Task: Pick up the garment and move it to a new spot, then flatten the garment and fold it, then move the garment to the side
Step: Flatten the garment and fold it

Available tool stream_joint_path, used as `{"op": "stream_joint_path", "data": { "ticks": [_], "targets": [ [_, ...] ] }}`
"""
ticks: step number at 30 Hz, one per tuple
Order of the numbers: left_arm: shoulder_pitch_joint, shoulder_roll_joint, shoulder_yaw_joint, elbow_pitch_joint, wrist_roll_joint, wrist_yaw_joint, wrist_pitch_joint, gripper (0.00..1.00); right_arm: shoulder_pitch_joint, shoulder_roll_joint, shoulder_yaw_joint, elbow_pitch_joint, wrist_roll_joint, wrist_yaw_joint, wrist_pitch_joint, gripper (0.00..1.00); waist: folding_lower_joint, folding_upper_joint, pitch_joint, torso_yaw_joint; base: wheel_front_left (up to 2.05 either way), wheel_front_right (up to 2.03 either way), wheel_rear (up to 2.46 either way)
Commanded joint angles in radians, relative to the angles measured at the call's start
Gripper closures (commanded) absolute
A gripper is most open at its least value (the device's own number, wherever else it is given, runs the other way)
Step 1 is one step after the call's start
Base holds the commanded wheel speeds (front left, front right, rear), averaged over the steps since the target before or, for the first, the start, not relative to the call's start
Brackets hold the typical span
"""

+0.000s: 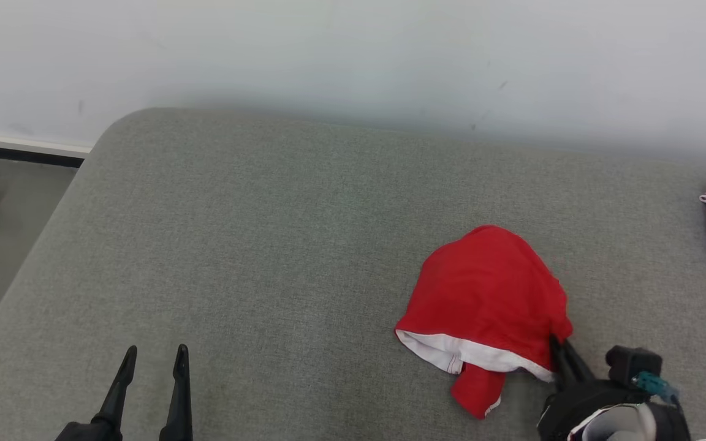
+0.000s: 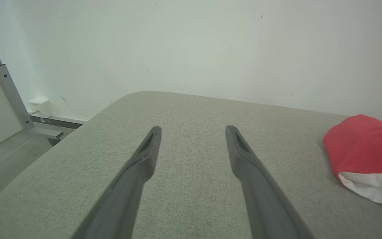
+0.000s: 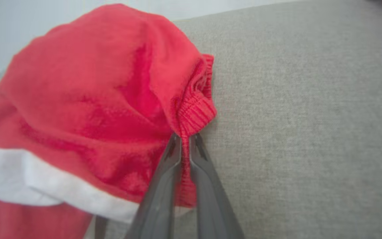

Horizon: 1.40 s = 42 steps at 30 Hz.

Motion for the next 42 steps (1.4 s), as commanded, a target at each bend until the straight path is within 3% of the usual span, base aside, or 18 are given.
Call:
{"op": "stream_joint_path", "data": {
  "ticks": [1, 12, 17, 18, 19, 20, 29, 42],
  "targets": [
    [0.010, -0.005, 0.004, 0.001, 0.001, 0.003, -0.003, 0.00, -0.012, -0.025, -0.006, -0.008, 0.007, -0.002, -0.010, 1.00, -0.0001, 0.0000, -0.010, -0.015, 0.00, 0.00, 0.00],
    [0.038, -0.026, 0.003, -0.002, 0.013, -0.005, -0.003, 0.00, 0.040, -0.216, -0.090, -0.178, 0.033, -0.002, -0.002, 1.00, -0.0001, 0.0000, -0.049, -0.091, 0.00, 0.00, 0.00],
    [0.044, -0.035, 0.000, -0.002, 0.018, -0.008, -0.003, 0.00, 0.111, -0.244, -0.155, -0.249, 0.047, -0.002, 0.053, 1.00, -0.0001, 0.0000, -0.052, -0.099, 0.00, 0.00, 0.00],
    [0.045, -0.036, -0.001, -0.001, 0.018, -0.008, -0.003, 0.00, 0.125, -0.241, -0.167, -0.262, 0.044, -0.002, 0.062, 0.93, -0.0001, 0.0000, -0.053, -0.100, 0.00, 0.00, 0.00],
    [0.045, -0.036, -0.001, -0.001, 0.018, -0.008, -0.003, 0.00, 0.125, -0.241, -0.167, -0.262, 0.044, -0.002, 0.062, 0.93, -0.0001, 0.0000, -0.053, -0.100, 0.00, 0.00, 0.00],
    [0.046, -0.037, -0.002, 0.002, 0.019, -0.008, -0.003, 0.00, 0.135, -0.238, -0.177, -0.276, 0.035, -0.002, 0.068, 0.00, -0.0001, 0.0000, -0.054, -0.101, 0.00, 0.00, 0.00],
    [0.056, -0.034, 0.000, 0.006, 0.024, -0.015, -0.003, 0.00, 0.187, -0.178, -0.249, -0.436, -0.035, -0.002, 0.034, 0.00, -0.0001, 0.0000, -0.080, -0.119, 0.00, 0.00, 0.00],
    [0.067, -0.032, 0.012, -0.007, 0.029, -0.018, -0.003, 0.00, 0.354, -0.038, -0.209, -0.724, -0.074, -0.002, 0.006, 0.00, -0.0001, 0.0000, -0.095, -0.148, 0.00, 0.00, 0.00]
  ]
}}
